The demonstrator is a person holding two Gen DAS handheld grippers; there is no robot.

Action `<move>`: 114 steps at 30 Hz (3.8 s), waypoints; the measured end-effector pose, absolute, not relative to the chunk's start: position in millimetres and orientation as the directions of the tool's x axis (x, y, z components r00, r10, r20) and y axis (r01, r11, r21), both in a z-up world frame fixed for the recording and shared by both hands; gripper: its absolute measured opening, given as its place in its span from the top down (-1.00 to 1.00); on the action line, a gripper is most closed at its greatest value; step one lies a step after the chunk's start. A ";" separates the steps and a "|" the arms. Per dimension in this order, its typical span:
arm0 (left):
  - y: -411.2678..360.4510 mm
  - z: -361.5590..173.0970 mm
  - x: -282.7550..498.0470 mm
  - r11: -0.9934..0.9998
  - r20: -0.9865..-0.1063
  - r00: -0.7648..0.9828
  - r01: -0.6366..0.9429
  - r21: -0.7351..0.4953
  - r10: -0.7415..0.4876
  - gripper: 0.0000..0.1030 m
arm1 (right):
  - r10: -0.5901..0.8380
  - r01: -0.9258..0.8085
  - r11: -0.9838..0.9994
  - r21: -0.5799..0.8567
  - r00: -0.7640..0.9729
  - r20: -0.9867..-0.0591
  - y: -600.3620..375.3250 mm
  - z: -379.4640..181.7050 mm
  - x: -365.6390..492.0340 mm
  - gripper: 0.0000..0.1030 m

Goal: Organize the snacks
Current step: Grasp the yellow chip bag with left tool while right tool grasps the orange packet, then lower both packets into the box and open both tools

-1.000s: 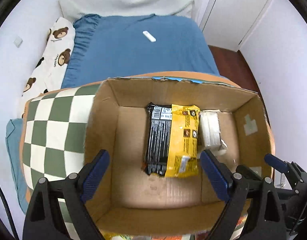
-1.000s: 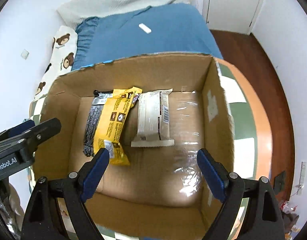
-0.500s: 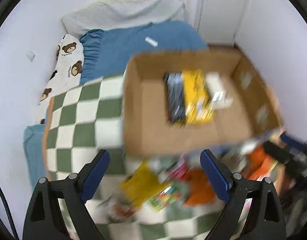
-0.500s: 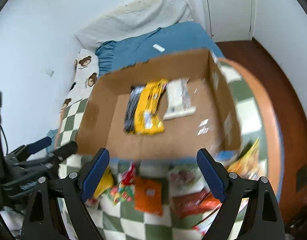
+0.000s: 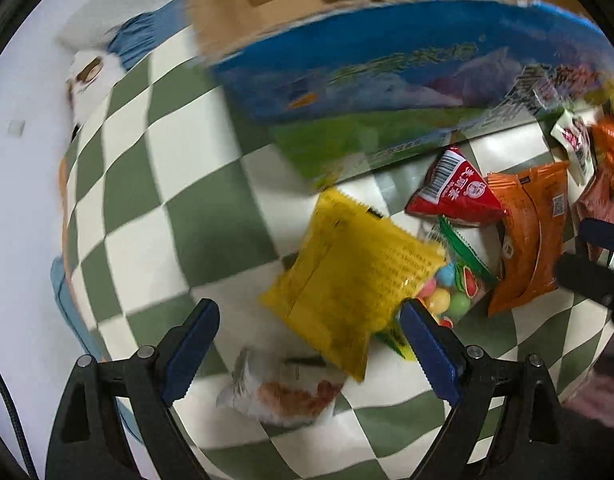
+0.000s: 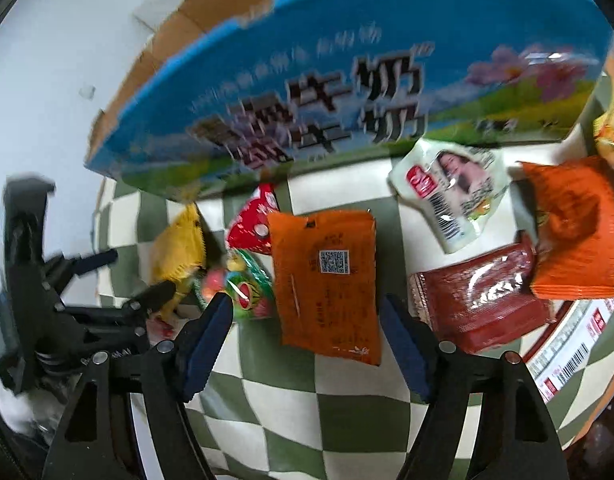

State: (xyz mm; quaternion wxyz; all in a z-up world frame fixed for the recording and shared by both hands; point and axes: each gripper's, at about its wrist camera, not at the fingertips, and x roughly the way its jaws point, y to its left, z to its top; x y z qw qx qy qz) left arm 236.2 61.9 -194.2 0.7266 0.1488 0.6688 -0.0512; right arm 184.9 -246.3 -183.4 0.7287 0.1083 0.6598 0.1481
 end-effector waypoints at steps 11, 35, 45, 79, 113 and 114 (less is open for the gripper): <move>64.8 -218.1 247.4 0.957 -0.998 0.041 0.285 0.062 0.052 -0.33 | 0.289 -0.070 0.956 0.284 0.070 -0.955 -230.1 -223.5 176.5 -0.37; 118.3 -283.5 150.3 0.985 -0.993 -0.075 -0.154 -0.082 -0.094 -0.34 | 0.152 -0.244 0.955 0.170 -0.091 -0.984 -240.7 -244.4 81.3 -0.34; 123.0 -273.9 117.1 0.980 -0.995 -0.068 -0.190 -0.057 -0.071 -0.10 | 0.176 -0.175 0.968 0.181 -0.042 -0.983 -240.7 -238.9 62.2 -0.24; 86.0 -127.2 103.2 0.966 -0.964 0.207 -0.163 -0.201 -0.166 0.07 | 0.376 -0.132 0.923 0.362 0.109 -0.920 -261.7 -128.5 71.6 -0.13; 66.8 -161.3 473.5 0.973 -0.991 0.024 -0.186 -0.135 -0.133 -0.76 | 0.105 -0.066 0.993 0.098 0.112 -0.988 -301.8 -134.5 458.2 -0.86; 65.7 -161.7 474.1 0.974 -0.991 0.028 -0.182 -0.134 -0.131 -0.80 | 0.097 -0.065 0.994 0.091 0.106 -0.990 -301.4 -136.5 459.2 -0.86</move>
